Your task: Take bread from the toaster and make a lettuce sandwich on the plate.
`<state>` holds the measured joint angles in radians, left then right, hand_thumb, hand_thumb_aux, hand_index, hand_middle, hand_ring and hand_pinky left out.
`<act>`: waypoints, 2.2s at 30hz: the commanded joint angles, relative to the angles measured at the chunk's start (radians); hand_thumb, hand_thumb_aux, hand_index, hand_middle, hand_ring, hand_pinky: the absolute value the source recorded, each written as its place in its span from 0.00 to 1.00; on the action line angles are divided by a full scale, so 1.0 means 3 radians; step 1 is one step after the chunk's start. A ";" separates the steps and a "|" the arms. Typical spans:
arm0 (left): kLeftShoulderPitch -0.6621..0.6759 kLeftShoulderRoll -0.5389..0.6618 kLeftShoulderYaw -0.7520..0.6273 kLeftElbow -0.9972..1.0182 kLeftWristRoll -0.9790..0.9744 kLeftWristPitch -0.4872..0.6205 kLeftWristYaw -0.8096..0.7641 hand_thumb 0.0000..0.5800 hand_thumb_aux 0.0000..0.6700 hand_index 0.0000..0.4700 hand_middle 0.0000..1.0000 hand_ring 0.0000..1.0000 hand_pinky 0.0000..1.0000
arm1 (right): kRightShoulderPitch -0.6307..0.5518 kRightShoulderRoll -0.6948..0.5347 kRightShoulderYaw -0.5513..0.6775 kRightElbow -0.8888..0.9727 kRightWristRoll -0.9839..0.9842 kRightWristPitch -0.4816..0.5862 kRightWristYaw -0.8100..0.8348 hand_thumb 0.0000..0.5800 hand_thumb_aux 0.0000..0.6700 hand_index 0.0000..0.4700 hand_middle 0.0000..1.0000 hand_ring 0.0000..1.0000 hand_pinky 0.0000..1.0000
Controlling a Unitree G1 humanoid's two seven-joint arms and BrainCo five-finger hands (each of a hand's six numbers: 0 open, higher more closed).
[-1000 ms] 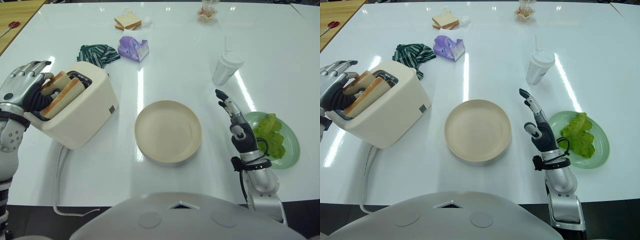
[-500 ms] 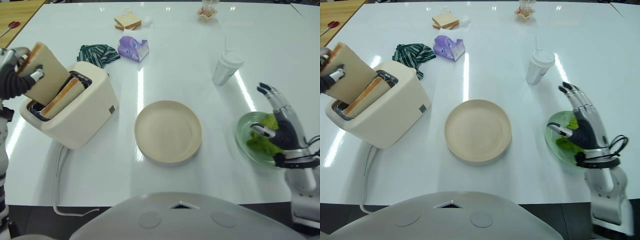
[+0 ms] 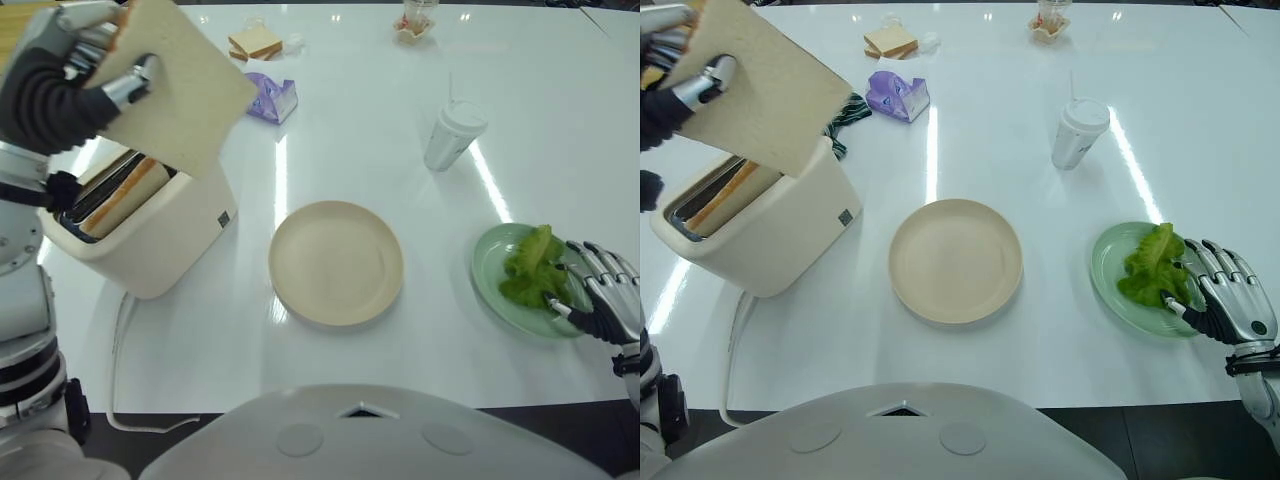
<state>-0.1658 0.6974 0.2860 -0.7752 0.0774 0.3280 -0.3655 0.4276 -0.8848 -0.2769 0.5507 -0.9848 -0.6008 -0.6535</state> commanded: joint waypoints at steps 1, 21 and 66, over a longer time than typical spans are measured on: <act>-0.0190 -0.0184 -0.0678 -0.0195 0.0027 0.0303 -0.0054 1.00 1.00 1.00 1.00 1.00 1.00 | -0.0196 -0.0134 0.0272 0.0214 0.0061 0.0002 -0.0088 0.80 0.56 0.56 0.00 0.00 0.00; -0.0434 -0.0515 -0.2997 0.1192 0.1002 0.0214 -0.0717 1.00 1.00 1.00 1.00 1.00 1.00 | -0.0244 -0.0383 0.1074 0.0349 0.0703 -0.0049 0.0525 1.00 1.00 1.00 0.00 0.00 0.00; 0.0707 -0.0271 -0.0633 0.0209 0.2645 -0.1182 0.0472 0.00 0.00 0.00 0.00 0.00 0.00 | 0.0194 0.0040 -0.0388 -0.1914 0.0706 0.0068 0.1304 0.26 0.14 0.14 0.00 0.00 0.00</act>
<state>-0.0047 0.6357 0.0530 -0.6939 0.8866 -0.0336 -0.2225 0.4689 -0.8276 -0.3649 -0.1278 -0.7390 -0.5600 -0.2276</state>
